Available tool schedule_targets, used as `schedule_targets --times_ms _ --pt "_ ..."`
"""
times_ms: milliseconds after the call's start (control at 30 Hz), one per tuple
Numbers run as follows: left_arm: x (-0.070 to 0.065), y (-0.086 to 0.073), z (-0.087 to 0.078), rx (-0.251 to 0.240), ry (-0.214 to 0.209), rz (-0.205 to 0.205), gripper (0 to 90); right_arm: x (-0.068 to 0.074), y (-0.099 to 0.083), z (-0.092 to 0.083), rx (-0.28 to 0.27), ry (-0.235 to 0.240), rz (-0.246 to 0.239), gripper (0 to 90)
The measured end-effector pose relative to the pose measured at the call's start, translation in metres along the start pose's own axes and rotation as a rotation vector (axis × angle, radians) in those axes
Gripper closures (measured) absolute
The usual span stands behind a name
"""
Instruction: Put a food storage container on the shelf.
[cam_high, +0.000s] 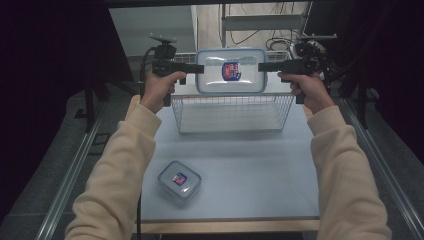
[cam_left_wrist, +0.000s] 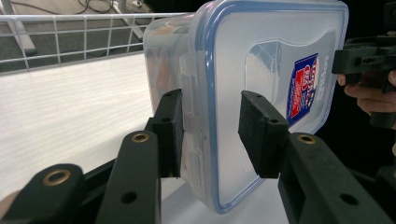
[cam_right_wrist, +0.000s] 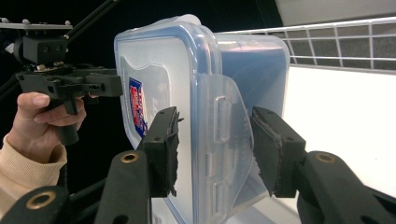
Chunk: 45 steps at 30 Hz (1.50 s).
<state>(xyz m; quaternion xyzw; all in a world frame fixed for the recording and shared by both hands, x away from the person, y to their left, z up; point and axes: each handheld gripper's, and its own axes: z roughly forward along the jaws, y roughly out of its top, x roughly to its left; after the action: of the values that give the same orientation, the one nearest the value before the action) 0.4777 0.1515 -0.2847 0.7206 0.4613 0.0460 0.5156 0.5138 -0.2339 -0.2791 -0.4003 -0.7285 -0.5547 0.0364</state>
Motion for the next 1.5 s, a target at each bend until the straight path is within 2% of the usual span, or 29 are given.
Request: schedule_targets --times_ms 200,233,333,500,600,633,833,967,1033,1133,1233,1433,1500 --pt "0.009 0.003 0.012 0.008 -0.006 -0.032 61.4 -0.017 0.009 0.01 0.026 -0.015 0.042 51.6" --pt "0.01 0.004 0.013 0.001 -0.008 -0.049 61.5 -0.019 0.009 0.012 0.028 -0.014 0.048 51.4" --pt "0.012 0.006 0.015 0.004 -0.009 -0.048 61.6 -0.024 0.011 0.015 0.041 -0.013 0.07 50.4" --pt "0.018 0.01 0.018 0.013 -0.03 -0.084 61.4 -0.03 0.013 0.019 0.035 -0.013 0.113 49.7" --pt "0.023 0.013 0.023 0.029 -0.032 -0.102 60.6 -0.033 0.014 0.022 0.029 -0.026 0.153 48.7" --pt "0.025 0.014 0.025 0.027 -0.034 -0.115 59.9 -0.033 0.015 0.024 0.03 -0.041 0.157 48.3" --pt "0.034 0.016 0.031 0.012 -0.051 -0.172 59.1 -0.04 0.017 0.029 0.013 -0.053 0.237 48.0" --pt "0.038 0.016 0.036 0.024 -0.028 -0.163 60.0 -0.046 0.016 0.033 0.005 -0.068 0.289 46.1" --pt "0.04 0.014 0.038 0.013 -0.029 -0.184 58.6 -0.049 0.015 0.037 0.001 -0.078 0.322 44.1" --pt "0.044 0.012 0.039 0.009 -0.044 -0.197 58.2 -0.048 0.014 0.041 0.001 -0.136 0.322 44.4" --pt "0.044 0.011 0.039 0.007 -0.051 -0.201 58.4 -0.048 0.013 0.041 -0.021 -0.138 0.338 44.9" --pt "0.042 0.009 0.038 0.008 -0.059 -0.19 57.2 -0.038 0.013 0.041 -0.046 -0.17 0.328 31.1" --pt "0.04 0.007 0.036 0.002 -0.04 -0.177 56.7 -0.036 0.013 0.04 -0.051 -0.178 0.317 29.7"
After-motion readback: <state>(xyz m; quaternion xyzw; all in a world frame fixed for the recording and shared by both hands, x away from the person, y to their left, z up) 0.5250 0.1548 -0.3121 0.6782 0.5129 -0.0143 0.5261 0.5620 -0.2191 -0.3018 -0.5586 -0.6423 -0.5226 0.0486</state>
